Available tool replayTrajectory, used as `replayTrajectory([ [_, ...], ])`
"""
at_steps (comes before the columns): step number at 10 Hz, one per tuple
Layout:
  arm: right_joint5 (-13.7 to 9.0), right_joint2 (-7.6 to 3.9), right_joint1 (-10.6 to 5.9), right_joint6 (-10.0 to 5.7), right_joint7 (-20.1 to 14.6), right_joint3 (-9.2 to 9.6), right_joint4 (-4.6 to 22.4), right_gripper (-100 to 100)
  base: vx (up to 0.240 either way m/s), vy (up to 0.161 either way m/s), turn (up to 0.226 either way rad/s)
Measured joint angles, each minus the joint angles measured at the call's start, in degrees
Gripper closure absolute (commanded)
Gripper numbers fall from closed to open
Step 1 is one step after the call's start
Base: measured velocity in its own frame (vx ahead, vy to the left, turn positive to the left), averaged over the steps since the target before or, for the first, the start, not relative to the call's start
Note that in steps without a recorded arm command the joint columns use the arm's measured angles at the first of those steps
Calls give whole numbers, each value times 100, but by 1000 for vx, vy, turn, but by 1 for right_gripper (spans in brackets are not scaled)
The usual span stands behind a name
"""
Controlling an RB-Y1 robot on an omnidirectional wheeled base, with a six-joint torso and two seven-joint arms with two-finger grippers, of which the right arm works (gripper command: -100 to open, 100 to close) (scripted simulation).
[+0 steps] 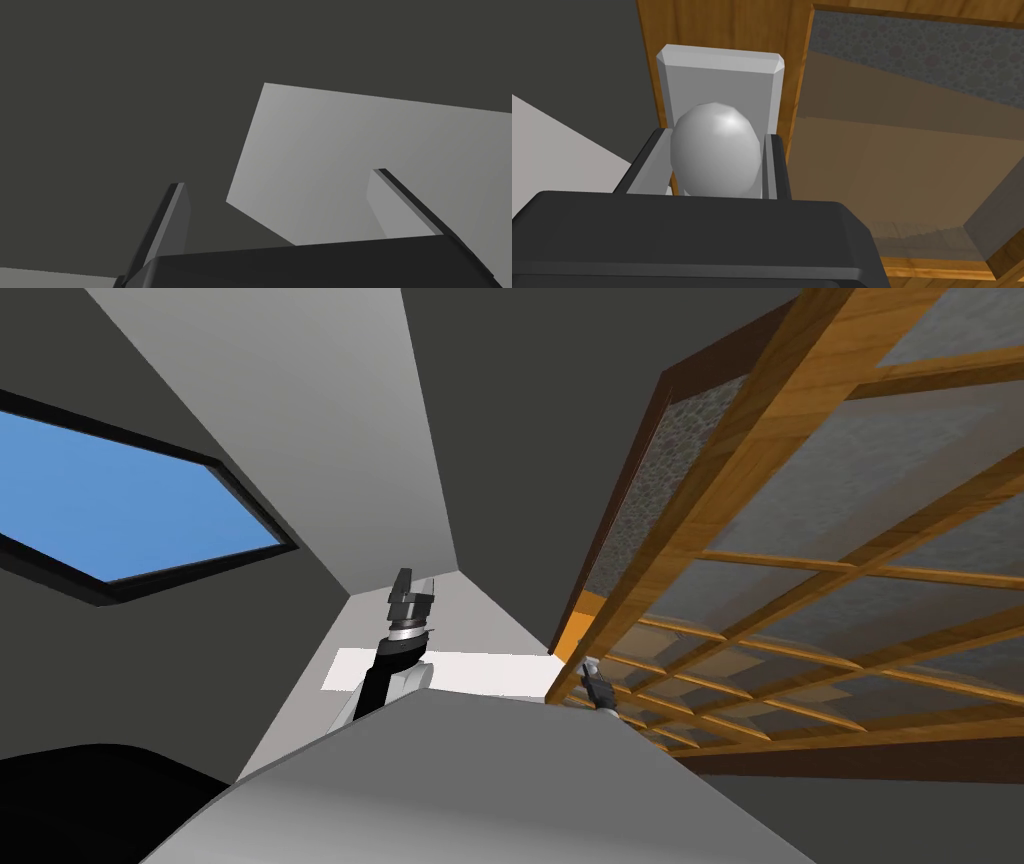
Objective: Pull the door open
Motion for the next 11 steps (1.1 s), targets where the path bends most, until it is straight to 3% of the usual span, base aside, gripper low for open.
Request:
replayTrajectory([
  [4, 157, -226, 98, -418, -338, 287, 174, 100, -258, -37, 136],
  [6, 214, -346, 256, -500, -434, 408, 40, 100, -158, -21, 59],
  [11, 284, -470, 307, -703, -608, 523, 156, 100, -182, -33, 121],
])
